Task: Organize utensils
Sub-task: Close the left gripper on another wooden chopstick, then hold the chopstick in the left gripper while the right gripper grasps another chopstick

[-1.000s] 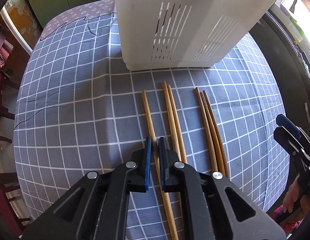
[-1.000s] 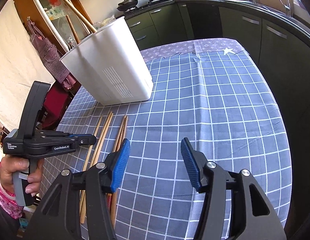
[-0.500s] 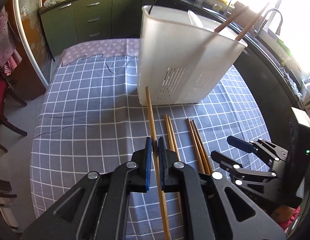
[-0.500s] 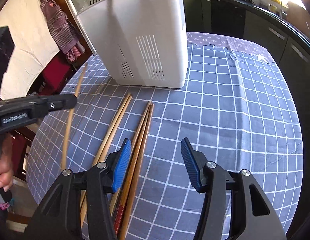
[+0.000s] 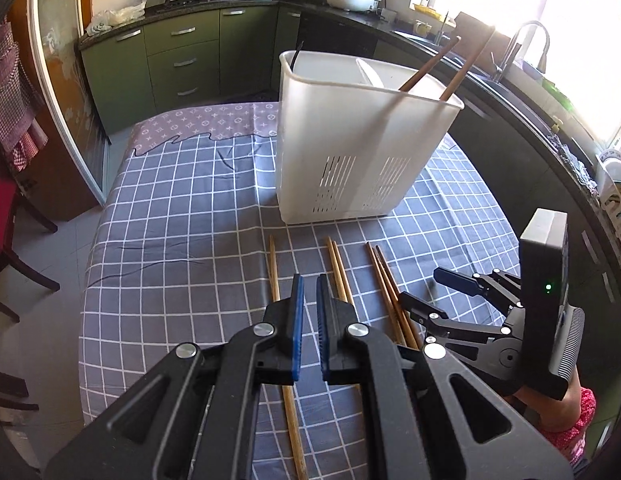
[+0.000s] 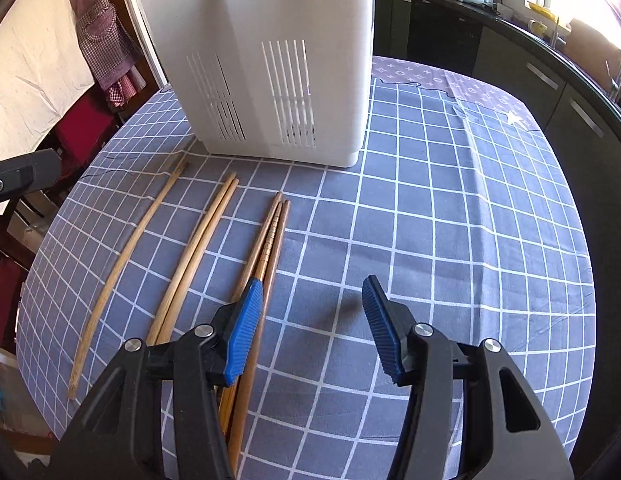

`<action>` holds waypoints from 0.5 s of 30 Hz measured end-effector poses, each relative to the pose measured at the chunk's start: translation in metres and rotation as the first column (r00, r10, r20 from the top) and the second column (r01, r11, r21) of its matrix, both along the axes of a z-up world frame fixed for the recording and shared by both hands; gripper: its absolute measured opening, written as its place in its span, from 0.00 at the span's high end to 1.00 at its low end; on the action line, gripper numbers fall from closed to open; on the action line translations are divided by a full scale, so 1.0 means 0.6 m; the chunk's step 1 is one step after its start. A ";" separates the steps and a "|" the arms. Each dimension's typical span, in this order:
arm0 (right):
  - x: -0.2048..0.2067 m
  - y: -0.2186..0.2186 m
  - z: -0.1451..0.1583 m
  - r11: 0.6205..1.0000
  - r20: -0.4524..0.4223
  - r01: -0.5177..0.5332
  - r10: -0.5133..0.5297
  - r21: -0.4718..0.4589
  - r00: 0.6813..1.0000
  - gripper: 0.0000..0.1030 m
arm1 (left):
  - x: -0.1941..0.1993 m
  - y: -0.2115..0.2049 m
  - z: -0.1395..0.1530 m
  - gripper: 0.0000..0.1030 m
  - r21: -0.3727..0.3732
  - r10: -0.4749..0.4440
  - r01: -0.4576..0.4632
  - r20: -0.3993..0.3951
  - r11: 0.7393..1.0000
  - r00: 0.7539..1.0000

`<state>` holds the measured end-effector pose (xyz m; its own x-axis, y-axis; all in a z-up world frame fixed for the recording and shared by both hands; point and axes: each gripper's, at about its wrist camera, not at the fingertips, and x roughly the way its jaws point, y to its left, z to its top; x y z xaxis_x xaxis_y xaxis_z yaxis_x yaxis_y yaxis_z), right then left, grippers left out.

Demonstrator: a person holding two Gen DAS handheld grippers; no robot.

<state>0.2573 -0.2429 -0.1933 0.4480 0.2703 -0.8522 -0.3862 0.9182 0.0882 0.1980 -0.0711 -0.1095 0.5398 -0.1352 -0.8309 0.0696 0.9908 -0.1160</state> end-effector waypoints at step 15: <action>0.004 0.020 -0.006 0.999 0.002 -0.009 0.009 -0.038 1.000 0.58 | 0.078 0.010 -0.120 0.94 0.057 -0.007 0.025 -0.291 0.998 0.957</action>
<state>0.2595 -0.2311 -0.1969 0.4475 0.2422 -0.8609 -0.3950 0.9172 0.0527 0.2446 -0.0653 -0.1817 0.2717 -0.0870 -0.9584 0.0576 0.9956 -0.0741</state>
